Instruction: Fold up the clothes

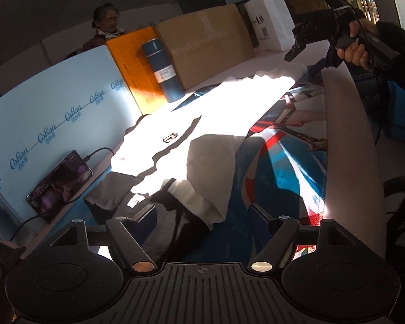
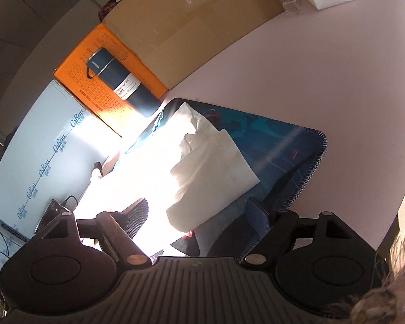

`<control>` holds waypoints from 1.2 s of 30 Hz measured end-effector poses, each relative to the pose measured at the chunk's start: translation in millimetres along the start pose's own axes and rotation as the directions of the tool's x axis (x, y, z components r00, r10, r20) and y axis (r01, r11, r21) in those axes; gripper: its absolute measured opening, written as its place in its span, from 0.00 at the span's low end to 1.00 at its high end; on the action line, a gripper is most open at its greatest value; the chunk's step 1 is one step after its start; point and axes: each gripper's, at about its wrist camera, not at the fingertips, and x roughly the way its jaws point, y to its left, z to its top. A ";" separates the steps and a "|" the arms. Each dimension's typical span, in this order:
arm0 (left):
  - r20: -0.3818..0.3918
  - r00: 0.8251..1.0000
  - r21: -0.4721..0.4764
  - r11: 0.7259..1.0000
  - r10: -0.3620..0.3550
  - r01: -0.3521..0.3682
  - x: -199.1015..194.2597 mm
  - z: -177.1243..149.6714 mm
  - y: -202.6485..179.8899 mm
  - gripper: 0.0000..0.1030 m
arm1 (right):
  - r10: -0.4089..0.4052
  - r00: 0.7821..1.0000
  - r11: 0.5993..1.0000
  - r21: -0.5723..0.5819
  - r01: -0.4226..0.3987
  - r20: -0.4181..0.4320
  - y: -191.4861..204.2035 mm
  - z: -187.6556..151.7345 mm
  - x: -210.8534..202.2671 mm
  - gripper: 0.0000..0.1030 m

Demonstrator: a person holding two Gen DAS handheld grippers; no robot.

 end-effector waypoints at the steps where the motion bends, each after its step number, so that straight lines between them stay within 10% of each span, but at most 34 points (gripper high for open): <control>1: -0.001 1.000 0.007 1.000 0.008 -0.008 -0.3 -2.7 2.5 0.66 | -0.011 1.000 1.000 -0.011 0.012 0.004 5.3 -1.5 2.9 0.76; 5: -0.015 1.000 0.081 0.996 0.026 -0.024 3.7 -6.8 9.7 0.52 | -0.090 0.994 0.996 -0.013 0.091 0.066 19.0 -6.1 13.9 0.74; 11: -0.027 1.000 0.152 0.988 -0.010 0.014 2.9 -5.0 11.9 0.37 | -0.220 0.954 0.975 0.002 0.224 0.204 23.4 -21.5 21.0 0.33; 20: -0.102 0.987 0.391 0.917 0.128 -0.078 6.7 -7.4 0.2 0.40 | -0.221 0.952 0.973 -0.014 0.229 0.213 23.1 -22.6 23.5 0.36; 22: -0.097 0.988 0.425 0.903 0.116 -0.065 13.3 -5.8 -1.2 0.24 | -0.223 0.950 0.973 -0.016 0.232 0.217 23.9 -23.4 24.4 0.36; 24: -0.114 0.990 0.438 0.899 0.079 -0.021 17.3 -6.5 -3.1 0.05 | -0.220 0.952 0.973 -0.017 0.229 0.212 22.5 -23.3 25.0 0.20; 36: 0.032 0.985 0.294 0.940 0.172 -0.174 -44.3 2.4 4.4 0.03 | -0.121 0.945 0.985 -0.079 0.152 0.304 34.7 -30.3 -18.2 0.08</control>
